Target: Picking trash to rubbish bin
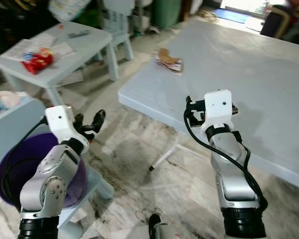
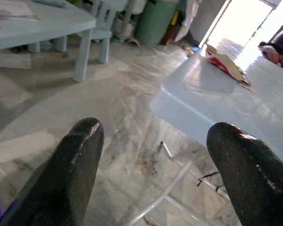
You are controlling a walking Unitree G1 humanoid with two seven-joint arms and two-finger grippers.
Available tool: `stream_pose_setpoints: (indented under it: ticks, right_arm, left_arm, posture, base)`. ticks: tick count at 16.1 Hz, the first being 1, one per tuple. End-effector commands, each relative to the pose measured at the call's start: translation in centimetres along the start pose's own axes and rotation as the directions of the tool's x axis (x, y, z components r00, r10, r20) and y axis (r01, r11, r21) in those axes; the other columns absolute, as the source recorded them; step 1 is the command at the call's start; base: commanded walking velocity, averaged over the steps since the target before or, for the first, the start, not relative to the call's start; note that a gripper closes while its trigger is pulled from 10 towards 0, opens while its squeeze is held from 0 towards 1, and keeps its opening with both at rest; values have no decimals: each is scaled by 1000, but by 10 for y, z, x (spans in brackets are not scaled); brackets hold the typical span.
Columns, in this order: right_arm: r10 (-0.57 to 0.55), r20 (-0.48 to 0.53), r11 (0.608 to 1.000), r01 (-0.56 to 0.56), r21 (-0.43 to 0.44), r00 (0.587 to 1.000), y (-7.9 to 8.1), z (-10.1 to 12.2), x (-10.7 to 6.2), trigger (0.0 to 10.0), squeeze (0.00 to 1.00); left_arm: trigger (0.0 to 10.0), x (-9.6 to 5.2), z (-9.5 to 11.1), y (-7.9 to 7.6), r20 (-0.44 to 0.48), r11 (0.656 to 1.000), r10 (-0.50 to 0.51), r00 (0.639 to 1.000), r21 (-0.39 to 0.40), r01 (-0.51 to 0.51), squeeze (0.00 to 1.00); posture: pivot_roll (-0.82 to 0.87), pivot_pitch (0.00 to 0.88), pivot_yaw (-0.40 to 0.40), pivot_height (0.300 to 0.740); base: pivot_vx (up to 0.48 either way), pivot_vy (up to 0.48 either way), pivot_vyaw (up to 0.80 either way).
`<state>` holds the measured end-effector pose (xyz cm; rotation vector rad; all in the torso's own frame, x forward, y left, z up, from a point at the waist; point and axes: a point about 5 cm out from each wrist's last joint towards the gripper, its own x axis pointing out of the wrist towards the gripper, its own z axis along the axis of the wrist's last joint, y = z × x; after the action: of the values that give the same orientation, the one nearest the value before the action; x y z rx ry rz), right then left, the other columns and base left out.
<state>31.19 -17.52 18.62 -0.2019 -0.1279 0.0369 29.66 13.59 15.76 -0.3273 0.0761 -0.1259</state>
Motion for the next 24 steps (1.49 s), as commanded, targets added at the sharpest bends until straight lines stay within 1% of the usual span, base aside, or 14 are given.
stream_pose_setpoints:
  ticks: [1,8,20,24]
  right_arm:
    - [-1,6,1000,1,1,1000,-1,2,1,10000,0]
    - [3,7,1000,-3,-5,1000,-1,2,1,10000,0]
    - [0,-3,1000,0,-8,1000,-2,1,0,10000,0]
    - [0,-4,1000,0,-10,1000,-2,1,0,10000,0]
  left_arm:
    - [10000,-1,1,0,2,1000,-5,1000,1,5,0]
    - [10000,-2,0,-1,0,1000,-15,1000,2,15,0]
    - [10000,-4,-3,-2,-9,1000,-19,1000,15,19,0]
    - [10000,-4,-3,-2,-10,1000,-20,1000,18,20,0]
  posture:
    - [14,160,-17,740]
    - [13,158,-21,740]
    - [8,170,-23,740]
    - [8,170,-23,740]
  base:
    - [0,0,0]
    - [0,0,0]
    - [352,0,0]
    - [439,0,0]
